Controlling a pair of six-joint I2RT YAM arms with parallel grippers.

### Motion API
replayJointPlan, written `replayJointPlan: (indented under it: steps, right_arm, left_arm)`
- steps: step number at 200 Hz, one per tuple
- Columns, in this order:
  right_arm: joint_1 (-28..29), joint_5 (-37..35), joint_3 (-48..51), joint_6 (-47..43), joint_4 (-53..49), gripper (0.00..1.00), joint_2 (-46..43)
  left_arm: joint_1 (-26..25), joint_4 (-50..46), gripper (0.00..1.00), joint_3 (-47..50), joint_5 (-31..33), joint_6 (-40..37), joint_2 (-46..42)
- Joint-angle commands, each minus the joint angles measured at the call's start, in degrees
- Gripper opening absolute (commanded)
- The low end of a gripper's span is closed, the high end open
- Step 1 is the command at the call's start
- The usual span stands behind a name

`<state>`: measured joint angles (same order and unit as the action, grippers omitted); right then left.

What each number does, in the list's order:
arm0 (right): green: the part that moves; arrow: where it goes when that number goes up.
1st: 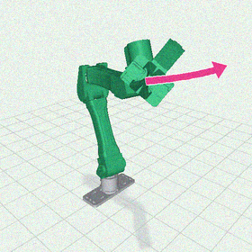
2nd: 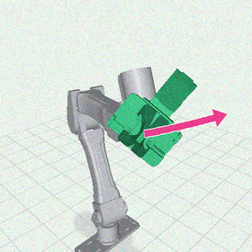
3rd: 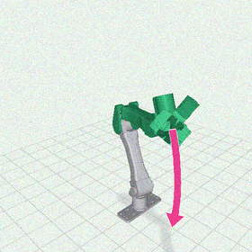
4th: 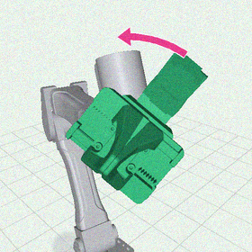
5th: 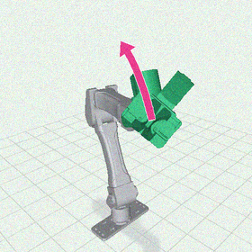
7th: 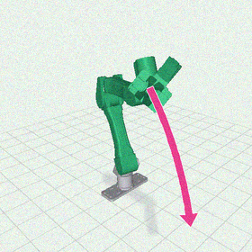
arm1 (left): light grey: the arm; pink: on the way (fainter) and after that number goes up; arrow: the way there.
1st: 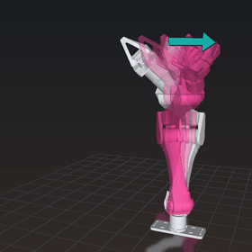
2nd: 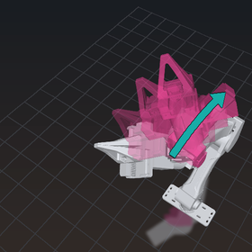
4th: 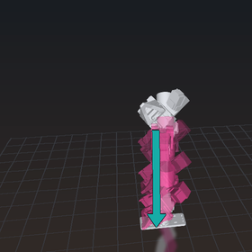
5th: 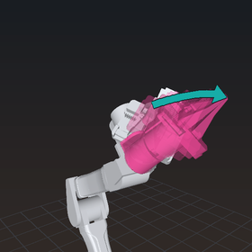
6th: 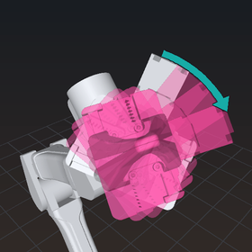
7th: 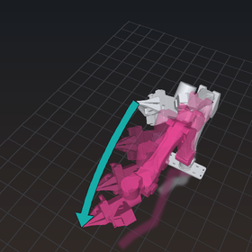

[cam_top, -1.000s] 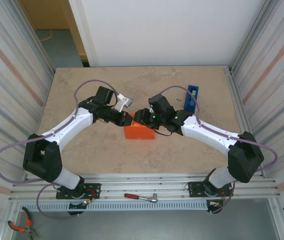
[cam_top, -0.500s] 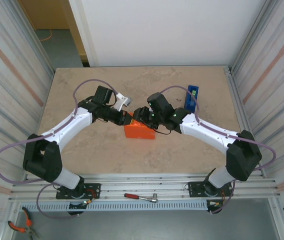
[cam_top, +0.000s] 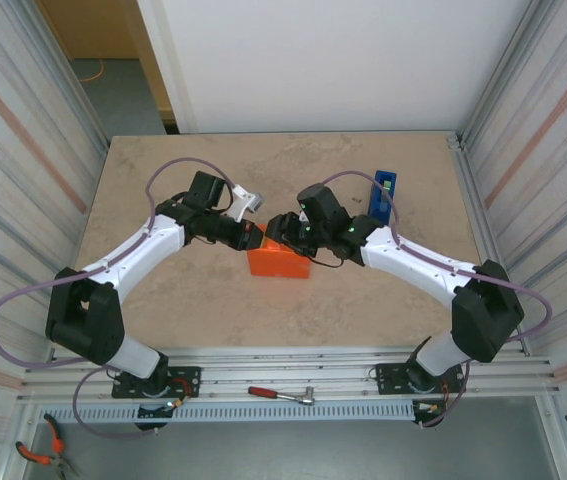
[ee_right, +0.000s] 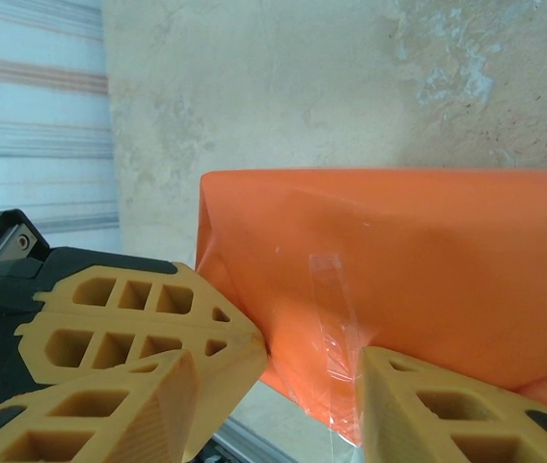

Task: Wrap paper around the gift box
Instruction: Stick the wrapping paper to the gift box.

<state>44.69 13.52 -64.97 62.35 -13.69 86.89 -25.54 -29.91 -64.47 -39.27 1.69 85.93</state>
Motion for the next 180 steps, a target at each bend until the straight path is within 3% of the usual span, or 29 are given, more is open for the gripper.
replayJointPlan:
  steps: [1, 35, 121, 180]
  right_arm:
    - [1.8, 7.0, 1.4, -3.7, -0.1, 0.46, 4.0]
    - [1.5, 6.6, 2.5, -3.4, -1.4, 0.39, 4.1]
    - [1.2, 4.9, 4.8, -2.5, -2.6, 0.37, 3.1]
    - [1.2, 4.7, 4.9, -2.4, -2.3, 0.37, 3.1]
  left_arm:
    - [-2.9, -1.4, 0.0, 1.5, -1.4, 0.1, 2.8]
    - [-1.9, -0.7, 0.0, -0.6, -3.2, 1.9, 1.7]
    - [0.4, -1.2, 0.0, -8.0, -4.6, 3.6, 0.7]
    - [-0.3, -1.3, 0.0, -7.7, -5.5, 3.1, 3.0]
